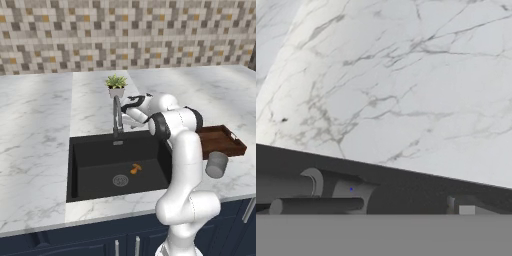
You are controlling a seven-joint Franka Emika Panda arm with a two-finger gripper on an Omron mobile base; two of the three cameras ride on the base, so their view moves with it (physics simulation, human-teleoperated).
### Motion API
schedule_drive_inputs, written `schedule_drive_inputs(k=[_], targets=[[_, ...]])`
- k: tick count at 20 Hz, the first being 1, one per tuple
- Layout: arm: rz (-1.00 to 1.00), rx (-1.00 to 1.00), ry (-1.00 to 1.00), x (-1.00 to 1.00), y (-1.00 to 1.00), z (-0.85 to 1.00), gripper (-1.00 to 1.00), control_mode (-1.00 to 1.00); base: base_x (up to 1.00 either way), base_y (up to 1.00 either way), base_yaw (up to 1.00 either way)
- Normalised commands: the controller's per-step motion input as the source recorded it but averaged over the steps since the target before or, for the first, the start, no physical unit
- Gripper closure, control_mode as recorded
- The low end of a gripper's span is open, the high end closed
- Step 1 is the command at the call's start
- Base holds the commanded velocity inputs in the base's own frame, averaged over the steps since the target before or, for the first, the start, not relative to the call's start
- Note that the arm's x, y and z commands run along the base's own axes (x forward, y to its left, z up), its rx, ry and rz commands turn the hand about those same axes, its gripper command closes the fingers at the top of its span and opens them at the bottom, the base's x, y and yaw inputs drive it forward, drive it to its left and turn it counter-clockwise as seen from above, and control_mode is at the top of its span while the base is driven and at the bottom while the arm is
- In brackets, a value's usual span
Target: Pick up all produce items and place them in the sink. Turn on the sink faucet to wash them. Then turn the sink off and put them in the tray.
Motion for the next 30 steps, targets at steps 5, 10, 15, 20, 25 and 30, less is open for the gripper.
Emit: schedule_drive_inputs(k=[5,10,15,20,25,30], targets=[[0.0,0.0,0.0,0.04,0.0,-0.19,-1.0,-1.0,0.0,0.0,0.0],[0.0,0.0,-0.03,0.1,0.0,-0.26,-1.0,-1.0,0.0,0.0,0.0],[0.0,0.0,-0.04,0.04,0.01,-0.38,-1.0,-1.0,0.0,0.0,0.0],[0.0,0.0,-0.09,0.06,0.06,-0.4,-1.0,-1.0,0.0,0.0,0.0],[-0.02,-0.03,-0.07,0.09,0.0,-0.34,-1.0,-1.0,0.0,0.0,0.0],[-0.07,-0.05,-0.03,0.09,0.0,-0.29,-1.0,-1.0,0.0,0.0,0.0]])
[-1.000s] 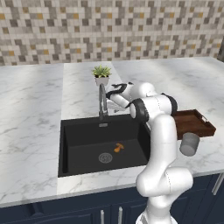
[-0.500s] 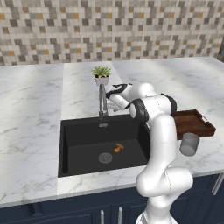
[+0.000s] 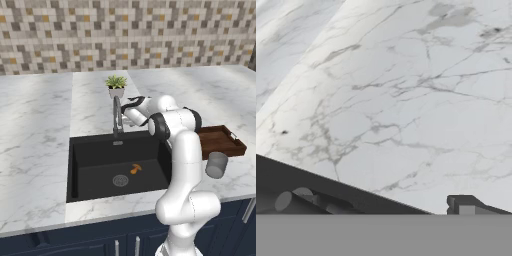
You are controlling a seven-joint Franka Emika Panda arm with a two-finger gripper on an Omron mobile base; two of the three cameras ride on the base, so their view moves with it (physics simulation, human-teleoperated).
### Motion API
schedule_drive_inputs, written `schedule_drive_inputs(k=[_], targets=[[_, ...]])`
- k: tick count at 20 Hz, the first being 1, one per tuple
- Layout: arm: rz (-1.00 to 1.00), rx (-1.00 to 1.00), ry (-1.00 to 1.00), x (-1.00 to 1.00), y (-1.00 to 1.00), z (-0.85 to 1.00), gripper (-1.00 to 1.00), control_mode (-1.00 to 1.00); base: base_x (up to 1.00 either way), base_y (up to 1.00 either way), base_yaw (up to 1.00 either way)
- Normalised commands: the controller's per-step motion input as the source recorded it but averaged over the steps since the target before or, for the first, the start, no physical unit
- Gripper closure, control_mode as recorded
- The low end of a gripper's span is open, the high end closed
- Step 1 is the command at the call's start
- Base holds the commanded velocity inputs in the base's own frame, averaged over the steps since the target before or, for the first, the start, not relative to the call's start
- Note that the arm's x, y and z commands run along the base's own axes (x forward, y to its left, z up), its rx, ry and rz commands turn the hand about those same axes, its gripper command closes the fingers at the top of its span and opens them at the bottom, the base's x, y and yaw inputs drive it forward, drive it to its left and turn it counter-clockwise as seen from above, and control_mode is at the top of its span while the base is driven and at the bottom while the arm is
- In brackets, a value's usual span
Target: Pick up all produce items and place them in the sink. Turn on the sink faucet to wash them. Then turn the sink off and put them in the tray.
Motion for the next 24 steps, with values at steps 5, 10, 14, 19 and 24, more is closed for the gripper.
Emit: schedule_drive_inputs(k=[5,10,14,19,24], targets=[[-0.1,-0.06,0.0,0.11,-0.03,-0.29,-1.0,-1.0,0.0,0.0,0.0],[-0.08,-0.03,0.0,0.14,-0.25,-0.27,-1.0,-1.0,0.0,0.0,0.0],[-0.07,0.0,0.0,0.18,-0.41,-0.27,-1.0,-1.0,0.0,0.0,0.0],[-0.06,0.0,0.0,0.19,-0.5,-0.27,-1.0,-1.0,0.0,0.0,0.0],[-0.07,0.0,0.0,0.18,-0.62,-0.26,-1.0,-1.0,0.0,0.0,0.0]])
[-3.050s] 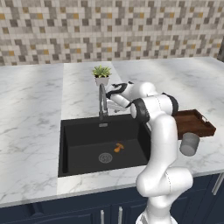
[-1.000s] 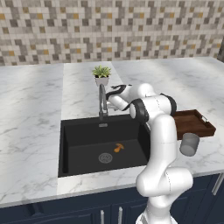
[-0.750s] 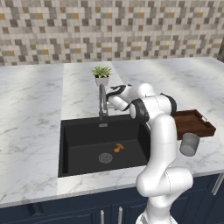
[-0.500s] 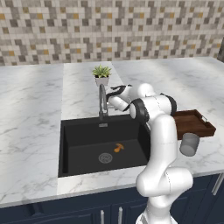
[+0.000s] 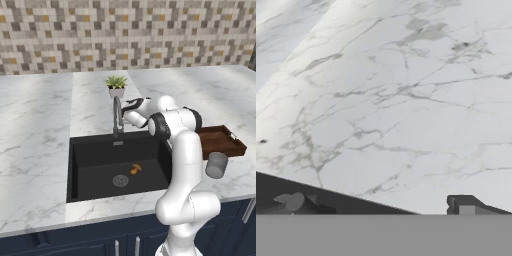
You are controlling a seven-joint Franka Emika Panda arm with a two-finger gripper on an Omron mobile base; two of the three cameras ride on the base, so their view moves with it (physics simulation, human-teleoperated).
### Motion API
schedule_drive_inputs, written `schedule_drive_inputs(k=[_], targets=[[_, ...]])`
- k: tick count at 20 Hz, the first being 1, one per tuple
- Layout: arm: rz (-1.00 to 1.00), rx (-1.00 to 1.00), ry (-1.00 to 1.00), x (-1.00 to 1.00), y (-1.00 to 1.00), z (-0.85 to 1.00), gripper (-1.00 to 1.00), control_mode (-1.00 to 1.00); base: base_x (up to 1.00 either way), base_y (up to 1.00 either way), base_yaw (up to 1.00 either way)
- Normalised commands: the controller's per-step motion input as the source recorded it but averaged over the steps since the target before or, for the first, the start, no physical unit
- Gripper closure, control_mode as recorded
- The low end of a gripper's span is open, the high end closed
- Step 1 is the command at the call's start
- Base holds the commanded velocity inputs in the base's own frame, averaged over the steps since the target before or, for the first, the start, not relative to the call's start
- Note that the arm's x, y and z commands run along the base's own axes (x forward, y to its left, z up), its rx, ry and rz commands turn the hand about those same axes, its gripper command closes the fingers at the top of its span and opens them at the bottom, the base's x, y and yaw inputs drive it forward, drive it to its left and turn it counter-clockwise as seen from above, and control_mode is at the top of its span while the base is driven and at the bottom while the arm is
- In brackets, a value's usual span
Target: Pick up all produce items and place them in the sink. Turn on the sink faucet to wash them. Then turn the sink off and put them in the tray.
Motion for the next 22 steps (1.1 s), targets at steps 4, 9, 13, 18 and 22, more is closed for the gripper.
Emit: schedule_drive_inputs(k=[4,9,13,18,22], targets=[[-0.09,0.0,0.02,0.12,-0.66,-0.29,-1.0,-1.0,0.0,0.0,0.0],[-0.09,0.0,0.02,0.08,-0.67,-0.3,-1.0,-1.0,0.0,0.0,0.0],[-0.08,0.0,0.04,0.07,-0.64,-0.32,-1.0,-1.0,0.0,0.0,0.0],[-0.08,0.0,0.07,0.04,-0.6,-0.39,-1.0,-1.0,0.0,0.0,0.0],[-0.06,0.0,0.07,0.0,-0.54,-0.44,-1.0,-1.0,0.0,0.0,0.0]])
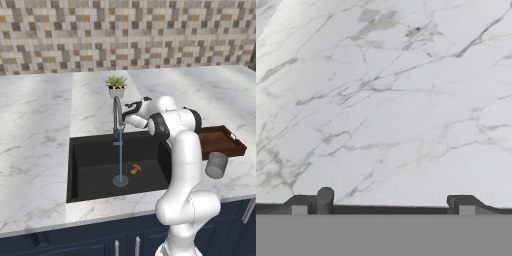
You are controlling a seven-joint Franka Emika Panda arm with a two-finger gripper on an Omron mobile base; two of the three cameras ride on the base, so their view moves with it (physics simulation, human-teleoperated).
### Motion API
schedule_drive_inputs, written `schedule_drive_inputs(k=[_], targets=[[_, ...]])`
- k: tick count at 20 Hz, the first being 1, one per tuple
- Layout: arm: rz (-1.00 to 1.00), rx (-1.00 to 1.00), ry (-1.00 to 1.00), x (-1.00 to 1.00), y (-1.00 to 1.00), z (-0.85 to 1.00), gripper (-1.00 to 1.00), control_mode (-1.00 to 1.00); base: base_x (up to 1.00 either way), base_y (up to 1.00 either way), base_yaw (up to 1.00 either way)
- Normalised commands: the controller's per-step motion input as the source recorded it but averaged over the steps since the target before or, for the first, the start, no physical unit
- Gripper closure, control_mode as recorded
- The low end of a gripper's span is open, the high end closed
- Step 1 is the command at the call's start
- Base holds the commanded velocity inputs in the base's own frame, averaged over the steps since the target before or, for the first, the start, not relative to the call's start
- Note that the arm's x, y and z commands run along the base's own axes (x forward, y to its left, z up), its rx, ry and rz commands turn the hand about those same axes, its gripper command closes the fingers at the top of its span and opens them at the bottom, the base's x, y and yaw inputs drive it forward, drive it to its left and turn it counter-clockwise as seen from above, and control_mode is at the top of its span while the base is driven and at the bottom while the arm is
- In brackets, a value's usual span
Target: Pick up all produce items and place them in the sink. Turn on the sink faucet to wash them. Then turn the sink off and put them in the tray.
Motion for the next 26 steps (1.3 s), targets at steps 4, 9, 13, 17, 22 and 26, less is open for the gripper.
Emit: schedule_drive_inputs(k=[4,9,13,17,22,26], targets=[[-0.01,0.01,-0.05,-0.08,-0.12,-0.01,-1.0,-1.0,0.0,0.0,0.0],[0.0,0.01,-0.11,-0.29,-0.04,0.18,-1.0,-1.0,0.0,0.0,0.0],[0.0,0.0,-0.03,-0.24,-0.28,0.02,-1.0,-1.0,0.0,0.0,0.0],[-0.01,0.0,0.0,-0.09,-0.39,-0.09,-1.0,-1.0,0.0,0.0,0.0],[-0.01,0.0,0.04,-0.01,-0.27,-0.08,-1.0,-1.0,0.0,0.0,0.0],[0.0,0.0,0.11,0.15,0.0,-0.31,-1.0,-1.0,0.0,0.0,0.0]])
